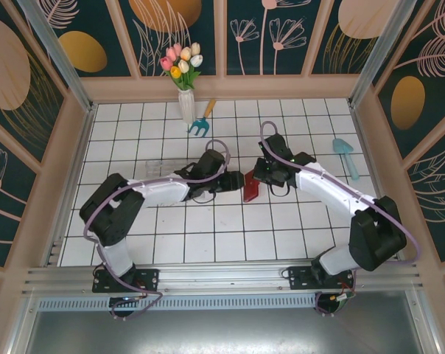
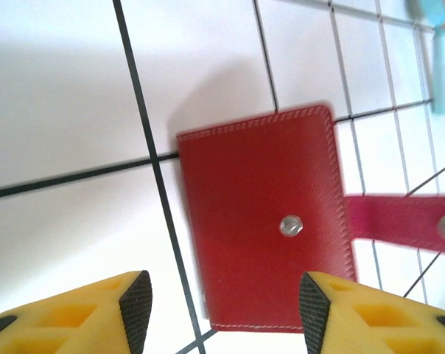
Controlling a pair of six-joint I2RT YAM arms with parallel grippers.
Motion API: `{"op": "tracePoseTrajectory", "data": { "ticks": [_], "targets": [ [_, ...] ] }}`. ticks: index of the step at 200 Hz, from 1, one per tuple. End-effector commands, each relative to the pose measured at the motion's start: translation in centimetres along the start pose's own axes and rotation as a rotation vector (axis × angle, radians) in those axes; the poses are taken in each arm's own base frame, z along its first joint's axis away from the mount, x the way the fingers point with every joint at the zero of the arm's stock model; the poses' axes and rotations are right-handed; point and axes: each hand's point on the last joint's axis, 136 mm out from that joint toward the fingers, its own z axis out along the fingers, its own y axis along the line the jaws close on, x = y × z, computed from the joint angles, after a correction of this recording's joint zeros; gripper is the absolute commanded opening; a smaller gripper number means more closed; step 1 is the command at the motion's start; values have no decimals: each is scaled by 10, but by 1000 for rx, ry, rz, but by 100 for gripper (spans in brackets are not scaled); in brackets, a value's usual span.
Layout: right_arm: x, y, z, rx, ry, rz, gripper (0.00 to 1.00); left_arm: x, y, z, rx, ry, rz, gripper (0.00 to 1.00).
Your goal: Take the credit cards out of the card holder
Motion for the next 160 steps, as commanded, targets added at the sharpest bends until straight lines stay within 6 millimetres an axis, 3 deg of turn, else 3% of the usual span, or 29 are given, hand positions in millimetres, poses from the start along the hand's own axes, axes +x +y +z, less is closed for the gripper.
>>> {"op": "tracePoseTrajectory", "data": {
  "ticks": [1,13,20,32,84,139,160],
  "targets": [
    [-5,11,-14,-64,-6,12,0,-11,-1,-17,-57,-36,18,59],
    [-2,11,-14,-74,0,13,0,-12,1,-19,-66,-37,25,59],
    [-1,13,-15,-93,5,11,0,-18,-9,-29,-44,-62,33,59],
    [-9,12,-19,-107,-12,33,0,-19,-11,-32,-40,-64,39,60],
    [-14,-1,-19,-76,-30,44,0,-18,-11,-31,-39,-58,51,55],
    [2,-99,14,170,-16,119,0,-9,-5,-16,-38,-10,42,44],
    [6,-127,21,274,-12,125,0,-5,-3,-10,-34,10,35,43]
  ]
}}
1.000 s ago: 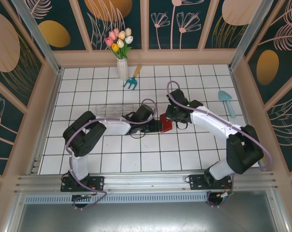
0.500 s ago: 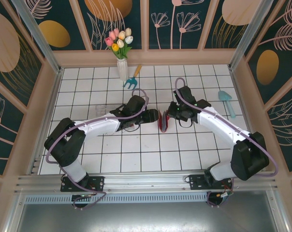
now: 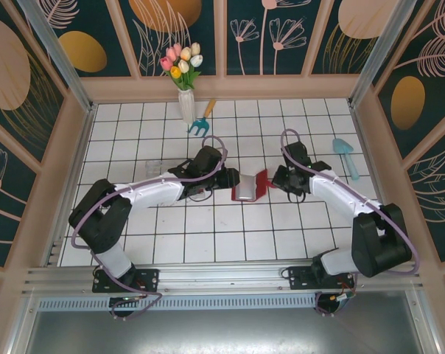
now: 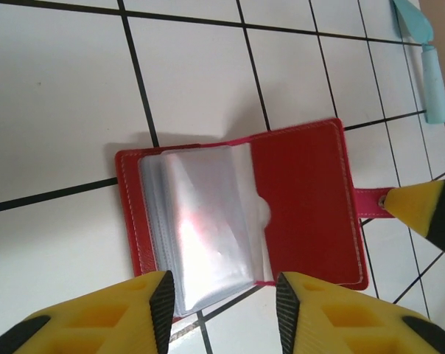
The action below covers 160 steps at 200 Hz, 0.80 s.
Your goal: Take the credit cards out of the card holder
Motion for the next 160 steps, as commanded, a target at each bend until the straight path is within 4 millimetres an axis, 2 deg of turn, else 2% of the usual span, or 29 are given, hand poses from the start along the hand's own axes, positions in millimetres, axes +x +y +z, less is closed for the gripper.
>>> {"op": "tracePoseTrajectory", "data": {
  "ticks": [1,8,17,26,42,64,81,104,125,142,160],
  "targets": [
    [-4,-31,11,128,-28,-22,0,3,-1,9,7,29,0,42],
    [-5,-38,13,166,-30,-21,4,4,-1,11,8,34,0,41],
    [-7,-43,15,201,-32,-27,18,4,-2,12,11,38,-2,41],
    [-10,-44,15,219,-35,-28,20,4,-2,14,12,41,-2,41],
    [-17,-33,8,186,-50,-39,25,4,-5,15,22,42,2,38],
    [-30,-12,-13,135,-103,-57,44,4,-7,19,26,49,4,38],
    [-36,3,-27,112,-128,-71,45,5,-8,22,33,55,4,36],
    [-34,25,-37,58,-120,-90,45,2,-14,28,48,60,12,35],
    [-32,36,-35,13,-98,-76,44,4,-34,38,108,78,40,30],
    [-33,37,-31,16,-95,-70,43,16,-54,52,146,118,80,27],
    [-33,42,-29,-5,-81,-68,41,26,-64,64,164,152,93,12]
  ]
}}
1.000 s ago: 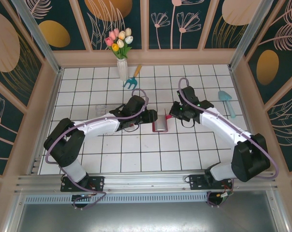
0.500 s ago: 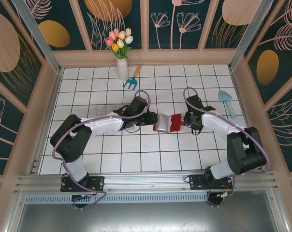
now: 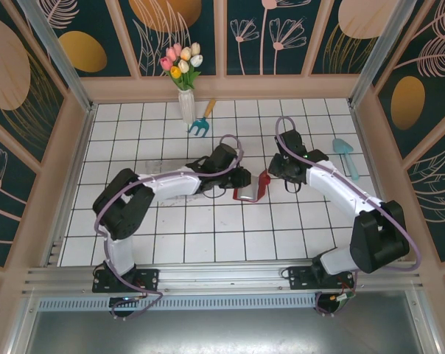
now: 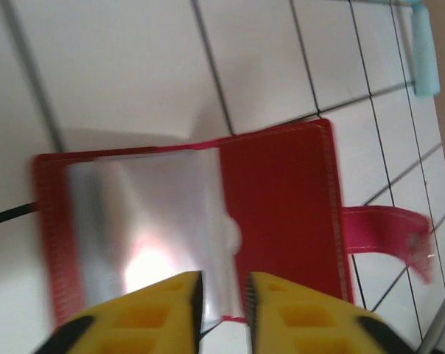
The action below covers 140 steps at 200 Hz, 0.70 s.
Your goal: Take the credit cards out of the card holder
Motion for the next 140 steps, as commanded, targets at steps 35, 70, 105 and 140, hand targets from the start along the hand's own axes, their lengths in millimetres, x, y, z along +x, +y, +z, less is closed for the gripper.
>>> {"op": "tracePoseTrajectory", "data": {
  "ticks": [35,70,105,140],
  "targets": [
    [-4,25,0,-135,52,61,29,26,-29,35,119,107,41,2],
    [-5,35,11,-206,93,102,22,43,-28,52,130,173,34,2],
    [15,32,40,-223,184,133,11,44,-23,50,103,164,32,2],
    [37,7,67,-138,245,158,10,25,-26,30,71,94,45,8]
  ]
}}
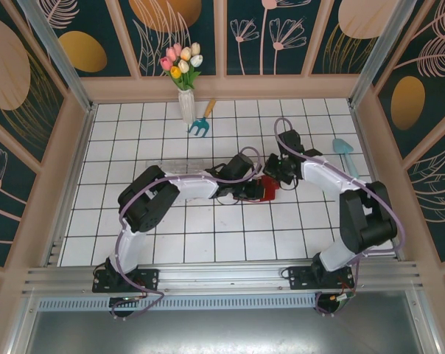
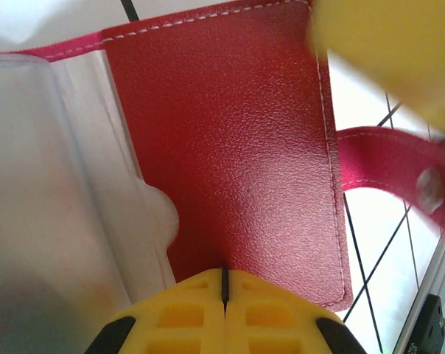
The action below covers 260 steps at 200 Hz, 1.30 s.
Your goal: Take the credit cards out of the card holder
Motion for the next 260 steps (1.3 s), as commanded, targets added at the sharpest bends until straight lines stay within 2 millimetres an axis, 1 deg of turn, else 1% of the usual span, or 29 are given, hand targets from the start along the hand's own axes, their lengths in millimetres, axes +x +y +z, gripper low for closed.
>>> {"op": "tracePoseTrajectory", "data": {
  "ticks": [1,9,24,29,35,49,59,67,71,80,94,108,114,119,126,153,195,209,240,260],
  "targets": [
    [10,-19,16,35,44,34,10,-17,-15,-23,-6,-71,24,9],
    [12,-25,19,52,50,37,10,-23,-15,-32,-3,-96,13,13],
    [15,-34,23,70,56,31,10,-32,-11,-49,2,-141,-16,15],
    [16,-36,24,76,55,25,10,-35,-9,-54,2,-155,-26,19],
    [16,-37,25,82,56,19,10,-36,-4,-58,-4,-161,-39,23],
    [16,-43,28,107,56,7,10,-40,9,-63,-25,-168,-66,24],
    [16,-46,30,120,56,2,10,-40,20,-63,-45,-167,-88,25],
    [17,-48,31,129,57,-2,10,-39,28,-62,-60,-163,-106,31],
    [17,-50,32,133,57,-2,10,-38,32,-61,-65,-160,-116,32],
    [18,-51,33,134,58,-7,10,-36,36,-58,-67,-149,-123,33],
    [19,-53,35,140,58,-9,11,-33,39,-52,-67,-129,-130,42],
    [20,-56,36,147,61,-12,11,-29,45,-47,-78,-116,-144,43],
    [21,-56,37,148,63,-12,11,-29,47,-45,-79,-113,-146,47],
    [21,-56,37,148,63,-13,11,-28,46,-44,-74,-109,-145,50],
    [21,-56,37,146,63,-13,11,-27,47,-42,-70,-103,-148,50],
    [21,-56,38,148,63,-15,11,-26,43,-39,-37,-90,-147,50],
    [20,-55,38,145,63,-16,11,-19,43,-27,1,-49,-157,48],
    [20,-55,38,147,62,-15,11,-20,34,-28,35,-45,-149,47],
    [22,-58,41,156,71,-15,11,-25,2,-37,137,-57,-89,46],
    [21,-58,40,153,68,-12,11,-25,-6,-36,151,-52,-70,46]
  ]
}}
